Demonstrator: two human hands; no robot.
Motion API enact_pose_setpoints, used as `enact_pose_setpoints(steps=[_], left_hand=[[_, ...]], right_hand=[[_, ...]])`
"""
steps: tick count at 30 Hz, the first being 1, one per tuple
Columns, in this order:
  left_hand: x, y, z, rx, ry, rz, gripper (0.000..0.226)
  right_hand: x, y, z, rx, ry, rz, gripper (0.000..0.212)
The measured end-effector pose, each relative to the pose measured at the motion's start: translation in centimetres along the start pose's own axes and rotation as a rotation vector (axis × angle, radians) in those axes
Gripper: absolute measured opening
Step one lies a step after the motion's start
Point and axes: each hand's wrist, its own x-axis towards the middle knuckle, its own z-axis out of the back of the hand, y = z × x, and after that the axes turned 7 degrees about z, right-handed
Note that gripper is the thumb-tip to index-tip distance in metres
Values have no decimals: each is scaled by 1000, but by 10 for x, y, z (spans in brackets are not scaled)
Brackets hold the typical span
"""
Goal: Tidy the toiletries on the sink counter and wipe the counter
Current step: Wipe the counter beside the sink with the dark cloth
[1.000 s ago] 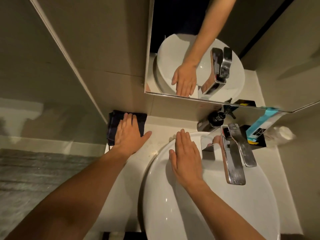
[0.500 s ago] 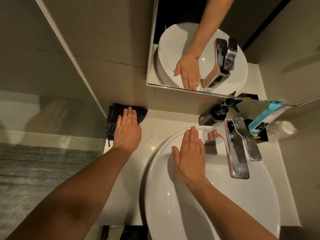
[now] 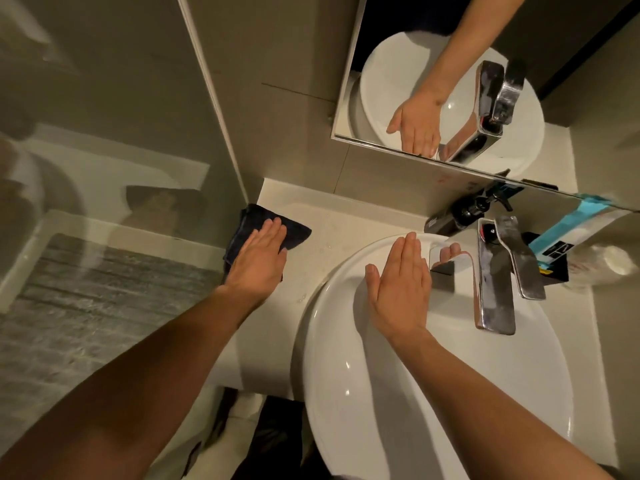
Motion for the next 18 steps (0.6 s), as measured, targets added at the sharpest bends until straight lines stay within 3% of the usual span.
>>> enact_pose_setpoints(steps=[13, 18], left_hand=[[-101, 26, -26, -113, -76, 3, 49], [-135, 37, -38, -104, -108, -13, 58]], right_hand=[[-3, -1, -2, 11, -66, 33, 74], [-4, -2, -3, 9, -77, 40, 75]])
